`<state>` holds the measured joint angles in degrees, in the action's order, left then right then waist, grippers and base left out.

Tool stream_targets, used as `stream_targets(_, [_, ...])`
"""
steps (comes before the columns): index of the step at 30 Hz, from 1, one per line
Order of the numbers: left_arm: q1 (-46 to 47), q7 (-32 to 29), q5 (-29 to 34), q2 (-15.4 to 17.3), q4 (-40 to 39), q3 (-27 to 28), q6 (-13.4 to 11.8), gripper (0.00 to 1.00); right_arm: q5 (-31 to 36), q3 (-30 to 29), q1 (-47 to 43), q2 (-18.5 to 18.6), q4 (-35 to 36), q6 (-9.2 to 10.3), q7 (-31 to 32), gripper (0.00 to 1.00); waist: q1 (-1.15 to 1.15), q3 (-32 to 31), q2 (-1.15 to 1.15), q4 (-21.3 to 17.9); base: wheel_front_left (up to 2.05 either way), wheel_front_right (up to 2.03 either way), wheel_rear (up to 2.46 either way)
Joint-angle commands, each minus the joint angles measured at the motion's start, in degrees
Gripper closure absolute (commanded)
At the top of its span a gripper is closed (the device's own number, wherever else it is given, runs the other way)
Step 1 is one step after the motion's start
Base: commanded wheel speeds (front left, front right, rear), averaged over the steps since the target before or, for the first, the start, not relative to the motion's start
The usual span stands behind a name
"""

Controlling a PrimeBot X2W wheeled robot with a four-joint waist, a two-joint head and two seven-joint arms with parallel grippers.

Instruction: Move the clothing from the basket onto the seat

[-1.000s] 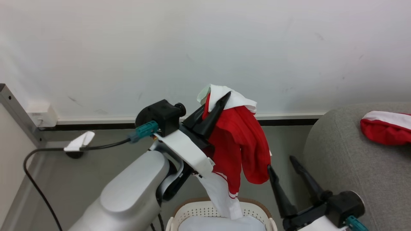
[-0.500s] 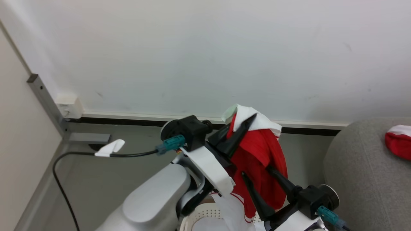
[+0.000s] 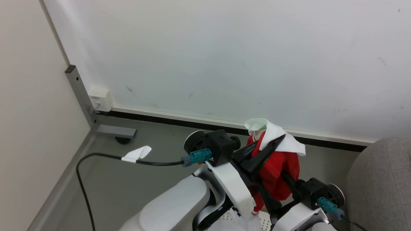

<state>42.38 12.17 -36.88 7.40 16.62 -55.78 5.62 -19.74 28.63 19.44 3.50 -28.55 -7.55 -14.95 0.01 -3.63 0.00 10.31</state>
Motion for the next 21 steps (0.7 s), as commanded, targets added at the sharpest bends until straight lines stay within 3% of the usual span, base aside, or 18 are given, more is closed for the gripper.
stream_targets(1, [-0.43, -0.04, -0.34, -0.01, -0.34, 0.04, 0.03, 1.0, -0.09, -0.07, 0.97, -0.04, -0.97, 0.13, -0.12, 1.0, -0.01, 0.03, 0.0, 0.37, 0.0, 0.0, 0.0])
stream_targets(21, [-0.2, 0.62, -1.32, 1.67, 0.99, 0.94, -1.03, 1.0, -1.15, -0.46, 0.72, -0.57, -0.25, 0.14, -0.13, 1.0, -0.01, 0.91, 0.0, -0.59, 0.0, 0.0, 0.0])
